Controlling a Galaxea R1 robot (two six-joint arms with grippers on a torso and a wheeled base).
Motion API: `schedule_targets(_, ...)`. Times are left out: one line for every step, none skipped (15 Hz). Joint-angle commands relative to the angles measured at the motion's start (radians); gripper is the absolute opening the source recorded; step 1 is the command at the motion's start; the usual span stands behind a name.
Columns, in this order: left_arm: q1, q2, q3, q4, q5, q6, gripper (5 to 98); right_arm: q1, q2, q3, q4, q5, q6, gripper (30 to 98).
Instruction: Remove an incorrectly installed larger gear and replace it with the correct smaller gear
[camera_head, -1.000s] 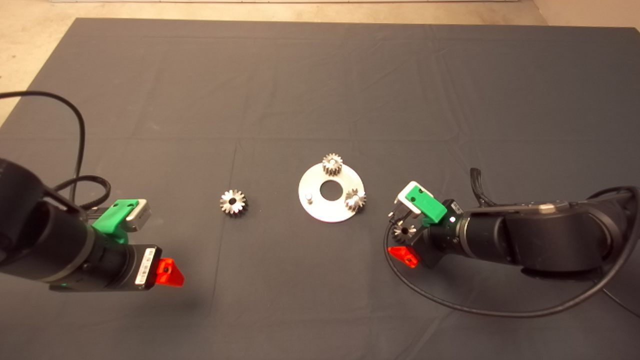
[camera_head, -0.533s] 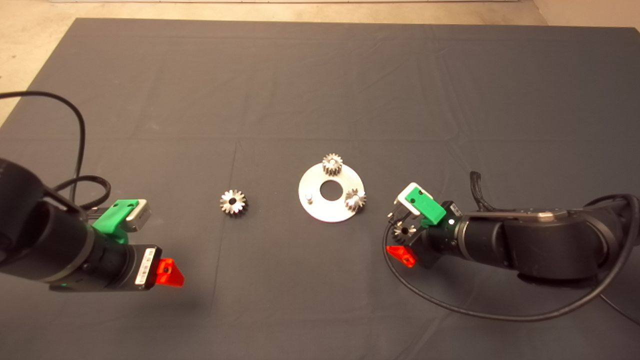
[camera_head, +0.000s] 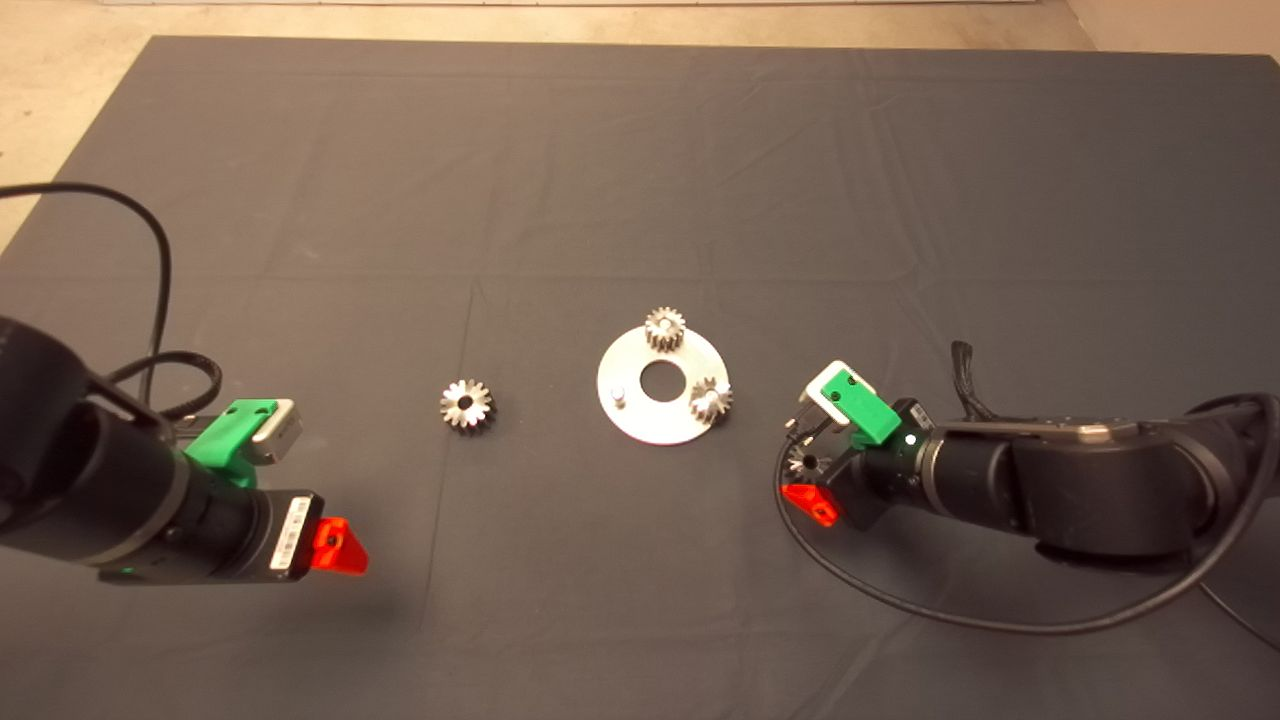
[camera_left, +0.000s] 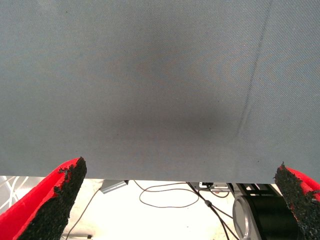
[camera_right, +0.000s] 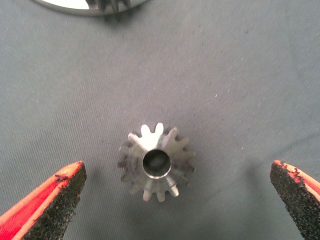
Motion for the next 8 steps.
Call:
schedule_targets(-0.013,-0.004,0.013,-0.017,0.015,-0.006,97.6,-0.003,-0.006,-0.010,-0.031,-0.127,0.008,97.8)
schedule_targets(-0.014,-0.004,0.013,-0.017,0.015,-0.006,97.6,-0.005,-0.006,-0.013,-0.031,-0.127,0.009,97.8)
schedule_targets(-0.013,-0.004,0.013,-0.017,0.015,-0.006,97.5,-0.006,-0.003,-0.014,-0.031,-0.127,0.010,97.8)
schedule_targets(-0.013,-0.004,0.013,-0.019,0.015,-0.006,97.6,-0.013,0.000,-0.014,-0.031,-0.127,0.013,97.8)
schedule_targets(-0.014,-0.004,0.013,-0.027,0.015,-0.006,97.5,-0.015,0.002,-0.014,-0.031,-0.127,0.023,96.4)
schedule_targets(-0.013,-0.004,0.013,-0.030,0.015,-0.006,97.5,-0.015,0.003,-0.014,-0.033,-0.127,0.026,95.3)
schedule_targets(-0.013,-0.004,0.013,-0.030,0.015,-0.007,97.5,-0.015,0.002,-0.016,-0.033,-0.127,0.030,94.9)
schedule_targets(-0.013,-0.004,0.013,-0.030,0.015,-0.007,97.6,-0.015,0.002,-0.017,-0.033,-0.125,0.032,94.9)
